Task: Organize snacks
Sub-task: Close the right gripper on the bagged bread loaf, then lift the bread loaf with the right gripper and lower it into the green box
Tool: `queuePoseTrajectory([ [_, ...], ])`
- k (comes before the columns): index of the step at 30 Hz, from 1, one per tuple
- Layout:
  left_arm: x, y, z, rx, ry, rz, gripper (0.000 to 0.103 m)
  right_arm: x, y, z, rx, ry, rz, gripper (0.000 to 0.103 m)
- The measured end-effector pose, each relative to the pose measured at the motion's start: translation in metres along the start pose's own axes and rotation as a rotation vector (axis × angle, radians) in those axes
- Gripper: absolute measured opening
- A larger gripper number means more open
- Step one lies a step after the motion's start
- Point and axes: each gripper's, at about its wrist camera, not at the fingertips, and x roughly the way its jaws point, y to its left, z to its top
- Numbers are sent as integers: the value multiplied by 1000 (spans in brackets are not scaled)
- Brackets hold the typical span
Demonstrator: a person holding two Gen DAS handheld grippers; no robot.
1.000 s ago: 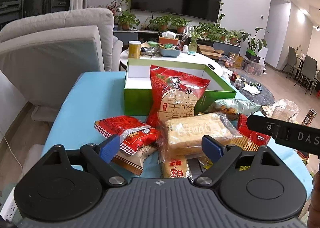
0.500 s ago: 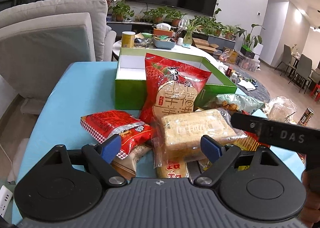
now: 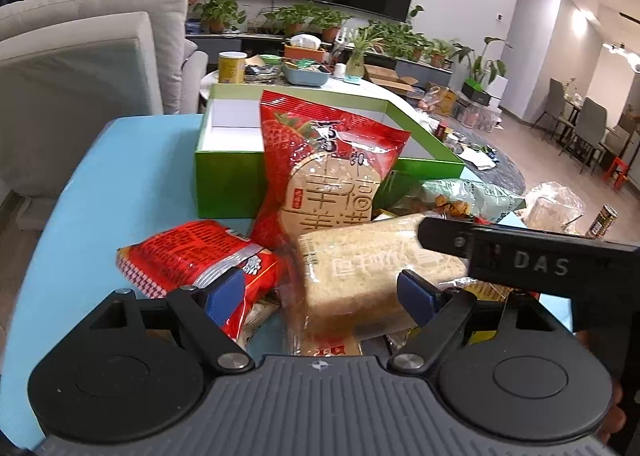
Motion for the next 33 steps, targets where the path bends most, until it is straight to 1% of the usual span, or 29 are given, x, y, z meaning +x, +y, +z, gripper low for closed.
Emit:
queuePoseTrajectory([
  [3,8,-1,1,7,10,-10,81,8,2,0,-26,12,-1,68],
  [6,15,0,2,-13,44,-70,81,15,2,1,-38,37,17,68],
  [8,20,3,1,-37,62,-101,81,20,0,2,-24,62,38,68],
  [11,22,5,0,-37,61,-119,81,25,1,1,-35,79,45,68],
  [13,20,4,0,-38,58,-127,78,23,1,1,-37,78,52,68],
  [15,18,3,-1,-36,51,-146,68,22,1,0,-34,78,59,68],
  [16,14,2,-1,-32,46,-144,68,21,1,0,-31,78,63,67],
  [19,3,-5,-2,11,9,-114,65,15,-1,-1,4,84,85,67],
  [21,-4,-8,-1,18,-3,-119,65,10,-1,-1,17,76,91,67],
  [27,-33,-19,5,49,-82,-120,65,-19,4,4,22,7,96,67],
  [33,-55,-28,24,94,-170,-106,65,-45,12,23,11,-80,112,67],
])
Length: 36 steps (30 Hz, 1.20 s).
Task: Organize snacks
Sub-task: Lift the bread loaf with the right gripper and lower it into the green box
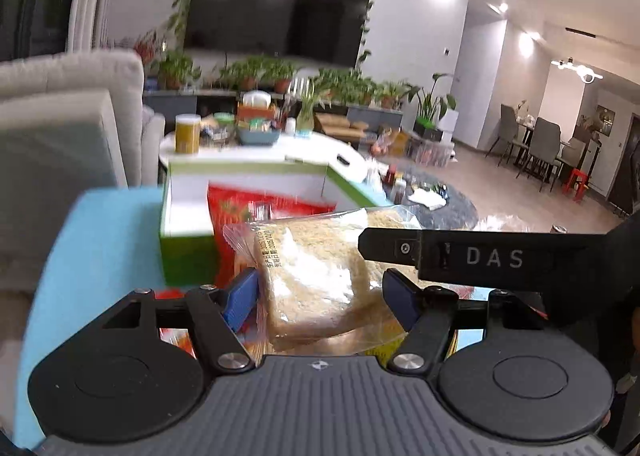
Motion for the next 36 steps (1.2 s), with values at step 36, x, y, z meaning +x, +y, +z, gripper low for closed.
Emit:
queuePoseTrajectory([
  [36,161,86,74,49,62,122,66,157,-22,78,109,58,58,67],
])
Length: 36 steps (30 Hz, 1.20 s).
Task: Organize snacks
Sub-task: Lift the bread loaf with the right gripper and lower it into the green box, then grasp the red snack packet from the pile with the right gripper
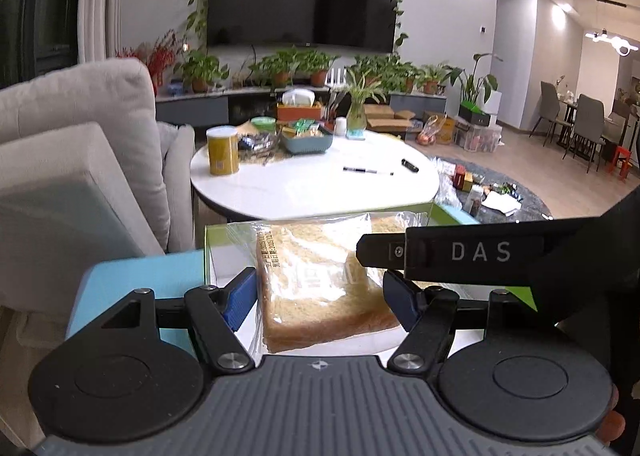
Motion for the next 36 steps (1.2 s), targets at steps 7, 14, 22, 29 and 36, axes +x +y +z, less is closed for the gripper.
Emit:
queuePoseTrajectory([
  [7,-1,3,-17,-30,75,-9,66,8,-4,-16,31,99,-5,67],
  [14,-11,3,-27,-45,83,-3,68,3,2,-24,-3,116,-27,67],
  [22,-16,5,-23,-51,70,18,68,-7,2,-18,10,79,-15,67],
  [29,-36,5,-23,-60,39,16,69,-24,6,-15,-22,41,-19,67],
  [36,-61,-5,-44,-47,66,-6,69,-43,8,-39,-22,79,-15,67],
])
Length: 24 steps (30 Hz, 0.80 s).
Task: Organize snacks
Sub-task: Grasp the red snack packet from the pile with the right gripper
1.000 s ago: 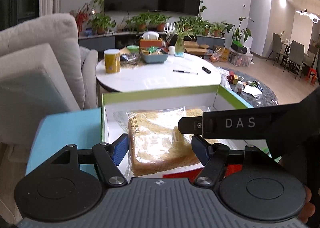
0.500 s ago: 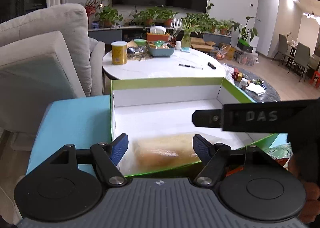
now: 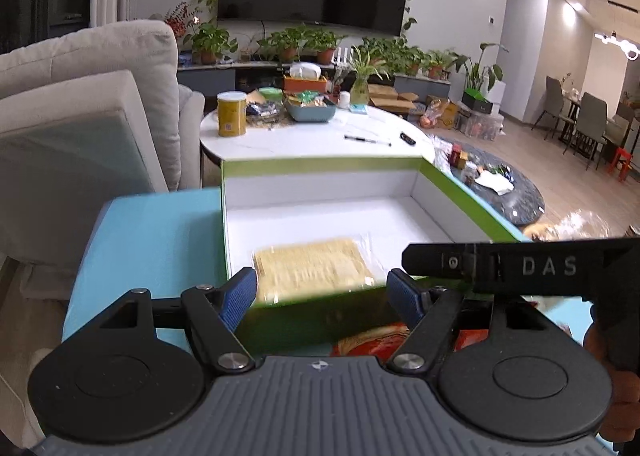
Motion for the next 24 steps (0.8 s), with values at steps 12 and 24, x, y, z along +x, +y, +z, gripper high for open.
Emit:
queuePoseTrajectory([
  [12,-39,-17,-62,11,61,-17,70,-27,0,-62,74,111,25,67],
  [24,-58,-8,-69,-41,54,-79,70,-47,-1,-69,52,73,37,67],
])
